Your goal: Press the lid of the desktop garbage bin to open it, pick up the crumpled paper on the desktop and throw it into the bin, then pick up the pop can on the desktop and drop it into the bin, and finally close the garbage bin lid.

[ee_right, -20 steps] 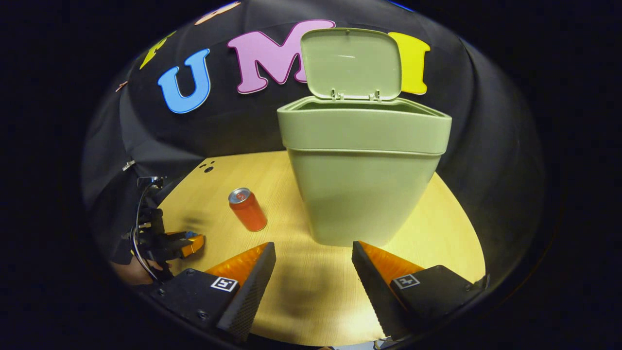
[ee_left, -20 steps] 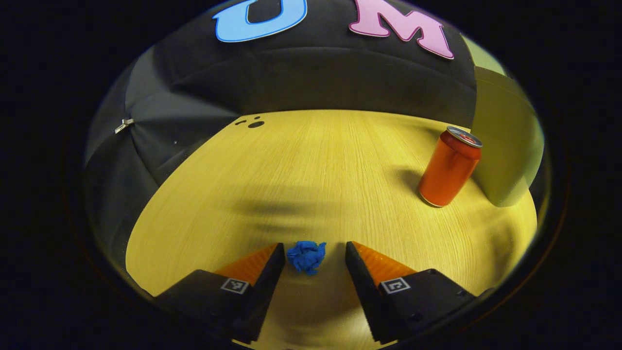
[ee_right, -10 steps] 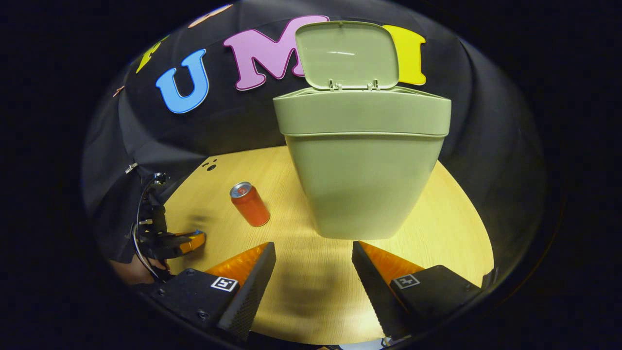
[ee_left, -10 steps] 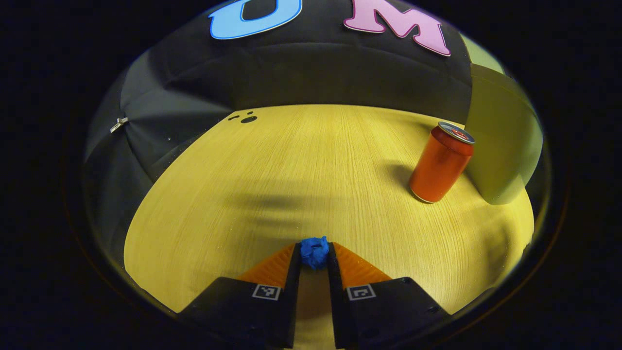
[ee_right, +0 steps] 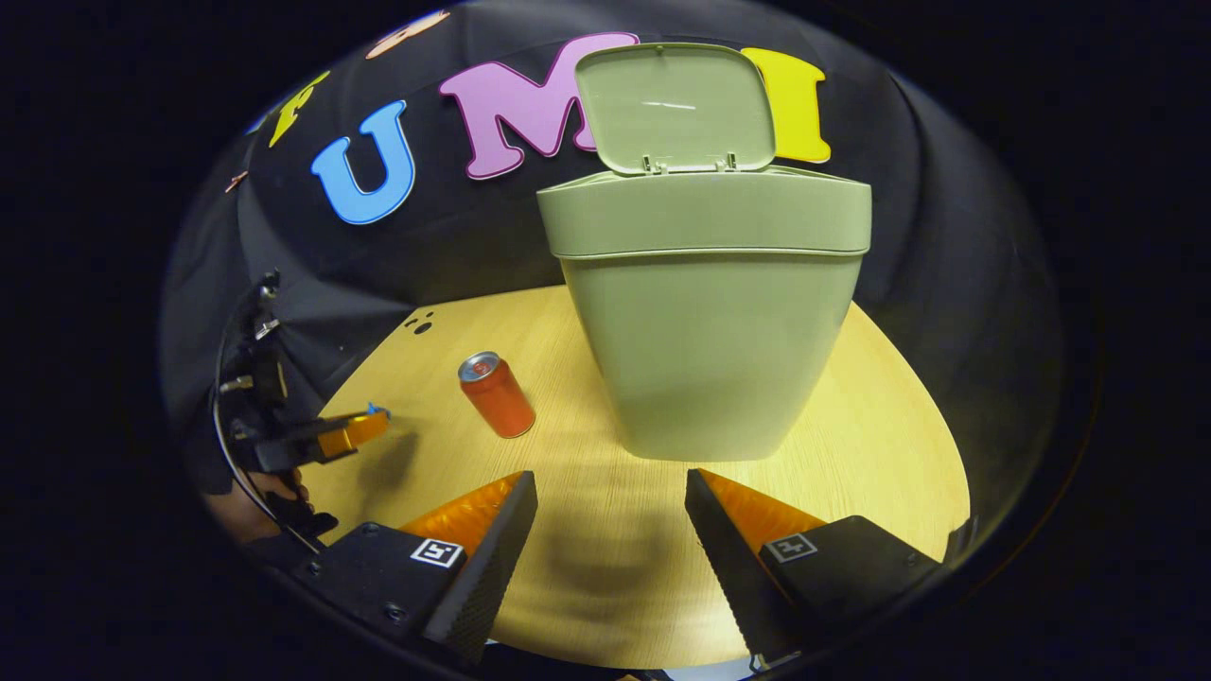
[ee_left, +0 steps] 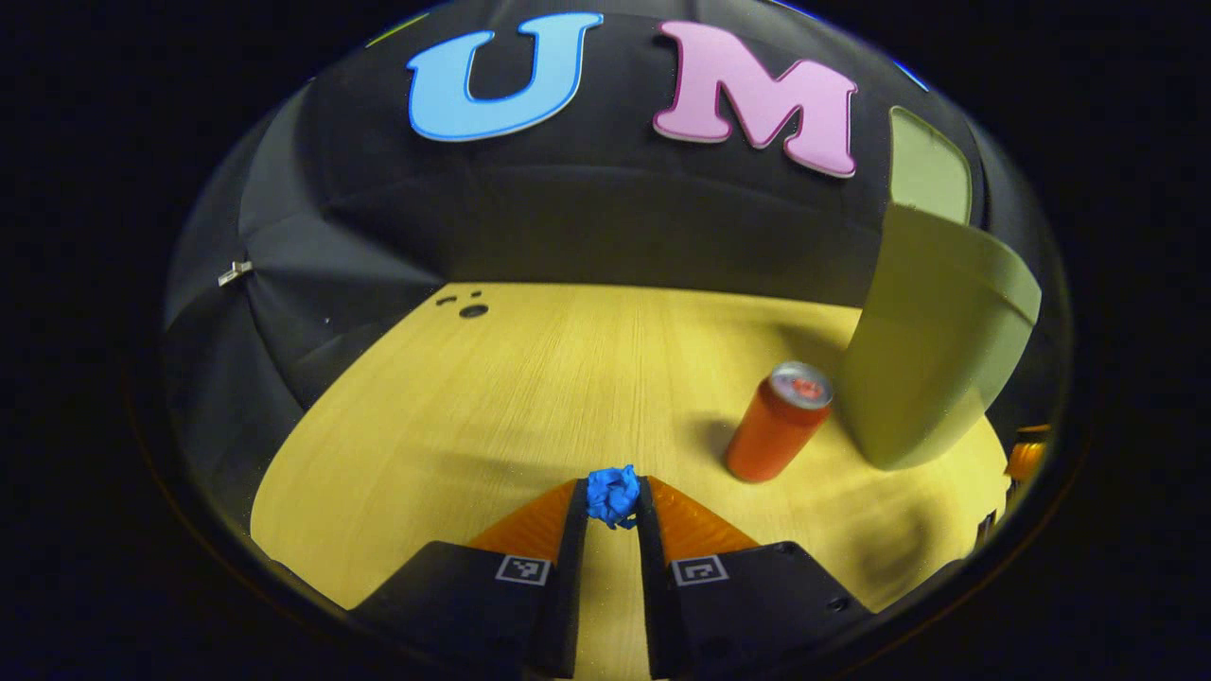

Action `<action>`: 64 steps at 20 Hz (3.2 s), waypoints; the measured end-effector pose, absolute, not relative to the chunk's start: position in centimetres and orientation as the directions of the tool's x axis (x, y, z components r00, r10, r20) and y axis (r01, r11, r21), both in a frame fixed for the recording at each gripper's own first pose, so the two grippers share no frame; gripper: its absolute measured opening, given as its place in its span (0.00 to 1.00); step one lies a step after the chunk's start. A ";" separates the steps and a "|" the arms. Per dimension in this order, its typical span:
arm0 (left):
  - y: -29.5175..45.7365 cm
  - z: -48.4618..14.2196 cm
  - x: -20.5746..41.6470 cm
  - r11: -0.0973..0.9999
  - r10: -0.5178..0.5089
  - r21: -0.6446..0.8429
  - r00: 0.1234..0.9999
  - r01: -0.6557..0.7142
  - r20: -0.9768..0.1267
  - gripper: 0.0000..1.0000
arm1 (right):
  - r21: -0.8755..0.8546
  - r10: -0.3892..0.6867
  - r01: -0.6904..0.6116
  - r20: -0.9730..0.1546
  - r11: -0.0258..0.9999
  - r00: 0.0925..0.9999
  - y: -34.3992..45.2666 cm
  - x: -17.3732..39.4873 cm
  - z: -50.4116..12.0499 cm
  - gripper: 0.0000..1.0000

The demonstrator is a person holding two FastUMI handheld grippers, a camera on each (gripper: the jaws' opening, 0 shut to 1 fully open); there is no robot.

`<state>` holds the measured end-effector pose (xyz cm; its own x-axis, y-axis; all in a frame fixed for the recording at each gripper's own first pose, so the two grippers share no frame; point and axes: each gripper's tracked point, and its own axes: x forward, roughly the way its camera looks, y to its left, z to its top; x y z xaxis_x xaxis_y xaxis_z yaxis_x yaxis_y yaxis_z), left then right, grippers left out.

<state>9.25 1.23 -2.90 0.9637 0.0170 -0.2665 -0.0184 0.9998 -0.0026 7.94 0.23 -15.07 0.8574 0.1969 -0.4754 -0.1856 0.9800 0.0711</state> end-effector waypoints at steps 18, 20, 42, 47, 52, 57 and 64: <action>-17.3 19.3 8.6 0.911 -0.410 -0.024 0.910 0.412 0.057 0.33 | 0.099 0.095 -0.055 -0.469 0.994 0.878 -4.0 5.9 -15.1 0.99; -20.0 19.7 8.5 0.889 -0.458 0.002 0.887 0.459 0.059 0.32 | 0.111 0.088 -0.040 -0.475 0.993 0.875 -4.2 5.8 -15.3 0.99; -32.3 18.0 10.8 0.783 -0.620 0.042 0.784 0.621 -0.020 0.80 | 0.113 0.065 -0.006 -0.524 0.994 0.849 -5.9 6.3 -16.7 0.99; -27.0 19.1 10.8 0.860 -0.510 0.049 0.858 0.508 0.062 0.96 | 0.105 0.092 -0.042 -0.543 0.994 0.835 -5.2 6.4 -17.1 0.99; -18.4 17.1 10.5 0.940 -0.341 0.022 0.938 0.340 0.060 0.96 | 0.086 0.134 -0.103 -0.548 0.991 0.826 -3.7 6.4 -17.3 0.99; -9.3 12.5 8.7 0.982 -0.161 -0.103 0.987 0.158 -0.019 0.96 | 0.014 0.191 -0.216 -0.523 0.976 0.830 -1.4 6.7 -17.3 0.99; -0.2 5.7 3.8 0.988 0.033 -0.142 0.990 -0.053 -0.138 0.96 | -0.010 0.301 -0.353 -0.499 0.936 0.812 3.6 8.3 -17.2 0.99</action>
<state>3.82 -0.23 5.73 0.9899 0.0332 -0.1376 -0.0530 0.9884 -0.1423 8.29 3.60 -17.19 0.8125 0.3011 -0.4993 -0.3526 0.9357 -0.0096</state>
